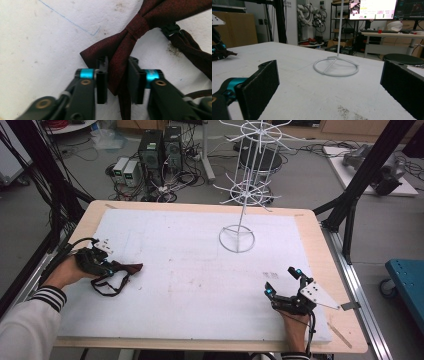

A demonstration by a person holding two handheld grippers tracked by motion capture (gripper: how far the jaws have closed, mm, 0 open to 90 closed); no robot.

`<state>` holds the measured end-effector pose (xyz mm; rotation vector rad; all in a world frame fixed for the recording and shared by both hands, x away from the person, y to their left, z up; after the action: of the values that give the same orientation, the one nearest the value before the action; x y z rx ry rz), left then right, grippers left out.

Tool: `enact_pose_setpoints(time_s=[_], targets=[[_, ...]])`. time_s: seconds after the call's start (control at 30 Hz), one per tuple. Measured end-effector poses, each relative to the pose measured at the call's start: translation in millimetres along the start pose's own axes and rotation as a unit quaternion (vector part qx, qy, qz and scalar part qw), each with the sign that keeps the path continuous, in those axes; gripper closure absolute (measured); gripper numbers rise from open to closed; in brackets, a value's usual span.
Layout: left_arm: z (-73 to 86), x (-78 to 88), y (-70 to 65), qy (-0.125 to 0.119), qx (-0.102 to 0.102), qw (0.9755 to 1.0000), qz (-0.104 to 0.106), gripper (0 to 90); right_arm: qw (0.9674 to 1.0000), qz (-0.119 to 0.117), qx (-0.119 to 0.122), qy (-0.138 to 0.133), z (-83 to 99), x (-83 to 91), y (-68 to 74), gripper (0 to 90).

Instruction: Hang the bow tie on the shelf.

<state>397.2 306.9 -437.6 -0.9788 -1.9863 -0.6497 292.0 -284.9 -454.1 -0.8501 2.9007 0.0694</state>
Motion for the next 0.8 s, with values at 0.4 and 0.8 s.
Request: enact_pose_setpoints(time_s=[0.4, 0.8], targets=[[-3.8, 7.6, -2.6, -0.015, 0.014, 0.9997, -0.012, 83.7, 1.0000, 0.000, 0.003, 0.001, 0.0, -0.1, 0.9, 1.3], [-13.7, 30.2, -10.5, -0.075, 0.038, 0.9963, -0.019, 83.8, 1.0000, -0.001, 0.002, 0.001, -0.1, -0.1, 0.5, 1.3]])
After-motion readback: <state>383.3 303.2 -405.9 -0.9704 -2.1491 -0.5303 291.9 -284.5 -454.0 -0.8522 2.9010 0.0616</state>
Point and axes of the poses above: each handheld gripper's, and its own axes: x roughly backward along the jaws, z roughly out of its underside, y roughly to its left, the point moved 3 cm from there along -x, roughly forward along the jaws, and after that the axes turned 8 degrees about -y, right-handed, at the moved point
